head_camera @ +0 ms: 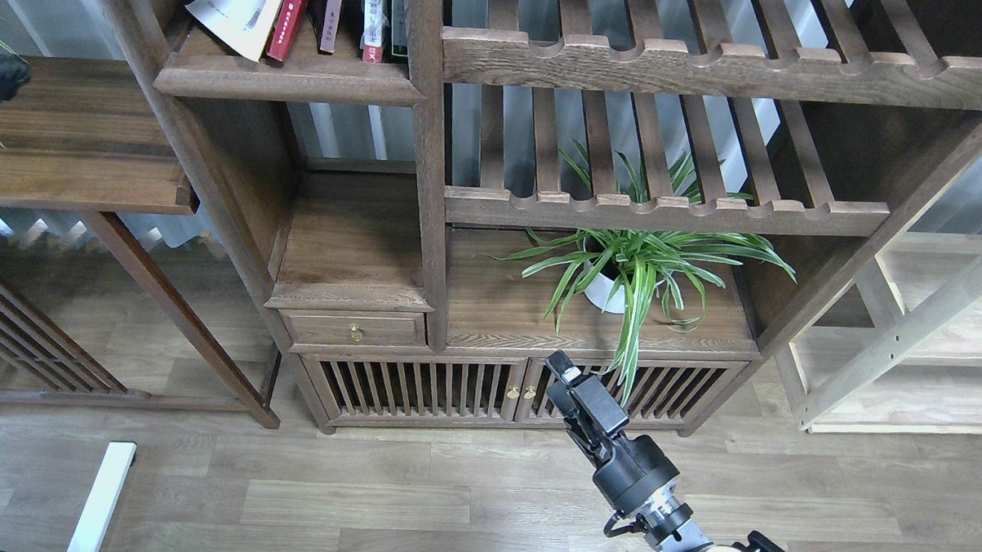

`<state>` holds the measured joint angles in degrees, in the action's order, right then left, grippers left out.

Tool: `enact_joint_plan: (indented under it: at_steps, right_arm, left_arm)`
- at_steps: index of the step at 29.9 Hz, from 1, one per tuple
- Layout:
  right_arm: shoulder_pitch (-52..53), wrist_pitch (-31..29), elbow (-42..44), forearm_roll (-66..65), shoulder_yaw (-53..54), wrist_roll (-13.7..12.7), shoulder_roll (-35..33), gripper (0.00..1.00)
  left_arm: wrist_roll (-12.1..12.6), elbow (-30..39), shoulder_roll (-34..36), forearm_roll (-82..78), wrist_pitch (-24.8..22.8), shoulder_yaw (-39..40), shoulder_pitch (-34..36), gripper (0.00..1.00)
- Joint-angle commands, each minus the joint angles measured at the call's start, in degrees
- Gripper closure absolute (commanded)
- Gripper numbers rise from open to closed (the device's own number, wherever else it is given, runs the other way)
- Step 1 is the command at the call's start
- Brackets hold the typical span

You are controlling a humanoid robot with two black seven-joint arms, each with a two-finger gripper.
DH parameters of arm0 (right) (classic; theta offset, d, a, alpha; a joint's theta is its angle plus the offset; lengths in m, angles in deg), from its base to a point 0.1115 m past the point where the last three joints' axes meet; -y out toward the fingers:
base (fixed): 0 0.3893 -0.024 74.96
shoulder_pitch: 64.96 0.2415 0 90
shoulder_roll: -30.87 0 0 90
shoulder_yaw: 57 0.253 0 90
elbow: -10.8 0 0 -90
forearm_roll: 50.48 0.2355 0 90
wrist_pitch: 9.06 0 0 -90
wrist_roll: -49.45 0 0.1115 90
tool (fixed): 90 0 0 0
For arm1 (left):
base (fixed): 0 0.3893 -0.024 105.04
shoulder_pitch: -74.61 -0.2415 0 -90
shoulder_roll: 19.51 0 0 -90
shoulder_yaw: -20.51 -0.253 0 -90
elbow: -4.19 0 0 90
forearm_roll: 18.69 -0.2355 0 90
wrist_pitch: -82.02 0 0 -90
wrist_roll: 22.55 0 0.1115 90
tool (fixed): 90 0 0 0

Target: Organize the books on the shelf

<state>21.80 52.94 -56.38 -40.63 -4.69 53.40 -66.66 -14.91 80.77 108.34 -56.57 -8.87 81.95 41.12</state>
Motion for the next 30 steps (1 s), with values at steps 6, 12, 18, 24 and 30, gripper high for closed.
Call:
enact_joint_plan:
  at_steps: [6, 12, 18, 24, 30]
  right_arm:
    - [-0.09, 0.0, -0.05, 0.08, 0.07, 0.01, -0.21, 0.01]
    - [-0.44, 0.0, -0.49, 0.08, 0.25, 0.01, -0.38, 0.01]
    - [-0.71, 0.0, -0.49, 0.08, 0.42, 0.09, -0.38, 0.01]
    - [-0.8, 0.0, -0.49, 0.17, 0.42, 0.27, -0.3, 0.01]
    - [-1.67, 0.0, -0.49, 0.25, 0.51, 0.36, 0.06, 0.01]
  left_arm:
    - [-0.69, -1.08, 0.82, -0.79, -0.78, -3.34, -0.61, 0.98]
    - [-1.92, -2.4, -0.06, -1.14, -0.78, -5.45, -0.61, 0.98]
    - [-2.37, -3.72, -0.06, -2.2, -0.78, -6.6, -0.43, 0.98]
    - [-3.51, -5.91, -0.15, -3.34, -0.87, -8.17, 0.1, 0.98]
    - [-6.66, -8.02, -1.81, -3.34, -0.87, -9.84, -0.25, 0.98]
